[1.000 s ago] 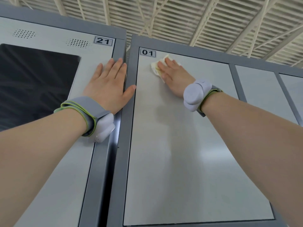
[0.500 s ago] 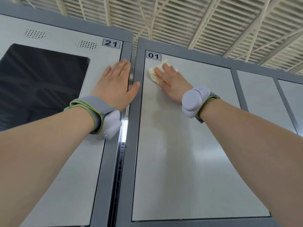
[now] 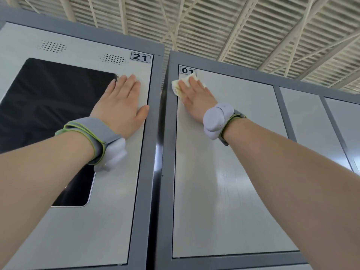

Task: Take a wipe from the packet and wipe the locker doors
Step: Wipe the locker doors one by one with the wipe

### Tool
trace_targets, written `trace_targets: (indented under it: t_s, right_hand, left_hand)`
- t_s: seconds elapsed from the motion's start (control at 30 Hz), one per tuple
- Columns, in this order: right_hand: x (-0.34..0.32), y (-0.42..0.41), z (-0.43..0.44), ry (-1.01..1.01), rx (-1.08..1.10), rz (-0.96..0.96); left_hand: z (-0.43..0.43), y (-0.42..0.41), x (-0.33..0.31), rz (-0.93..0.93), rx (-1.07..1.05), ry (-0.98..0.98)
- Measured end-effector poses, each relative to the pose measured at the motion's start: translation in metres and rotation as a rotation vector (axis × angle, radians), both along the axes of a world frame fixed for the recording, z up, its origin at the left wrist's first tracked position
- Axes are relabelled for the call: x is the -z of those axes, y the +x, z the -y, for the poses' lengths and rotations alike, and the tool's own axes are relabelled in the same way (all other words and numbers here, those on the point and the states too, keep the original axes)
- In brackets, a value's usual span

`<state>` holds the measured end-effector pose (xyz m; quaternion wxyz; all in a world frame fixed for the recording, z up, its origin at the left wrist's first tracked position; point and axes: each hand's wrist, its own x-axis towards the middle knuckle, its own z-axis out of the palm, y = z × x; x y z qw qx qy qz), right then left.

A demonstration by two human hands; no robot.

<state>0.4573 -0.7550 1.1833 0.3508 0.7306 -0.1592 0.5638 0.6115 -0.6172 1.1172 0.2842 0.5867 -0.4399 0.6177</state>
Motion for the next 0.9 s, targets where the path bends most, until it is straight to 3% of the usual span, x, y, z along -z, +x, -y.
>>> trace_targets:
  t_s: [0.13, 0.27, 0.4, 0.5, 0.8, 0.9]
  right_hand:
    - [-0.015, 0.000, -0.011, 0.158, 0.103, 0.029]
    - [-0.026, 0.008, -0.025, 0.299, 0.035, 0.048]
    - [-0.012, 0.012, -0.022, 0.145, 0.125, 0.034]
    - [0.012, 0.008, -0.017, 0.070, 0.059, -0.052]
    - [-0.030, 0.017, -0.030, 0.216, 0.149, 0.042]
    - [-0.031, 0.020, -0.030, 0.174, 0.173, 0.085]
  left_hand:
    - [0.000, 0.002, 0.003, 0.053, -0.015, -0.026]
    - [0.000, 0.002, 0.003, 0.050, -0.047, -0.022]
    - [0.001, 0.002, 0.003, 0.058, -0.040, -0.028]
    - [0.002, 0.002, 0.004, 0.045, -0.049, -0.023]
    - [0.002, -0.001, 0.006, 0.048, -0.114, -0.023]
    - [0.003, 0.000, 0.005, 0.059, -0.129, -0.027]
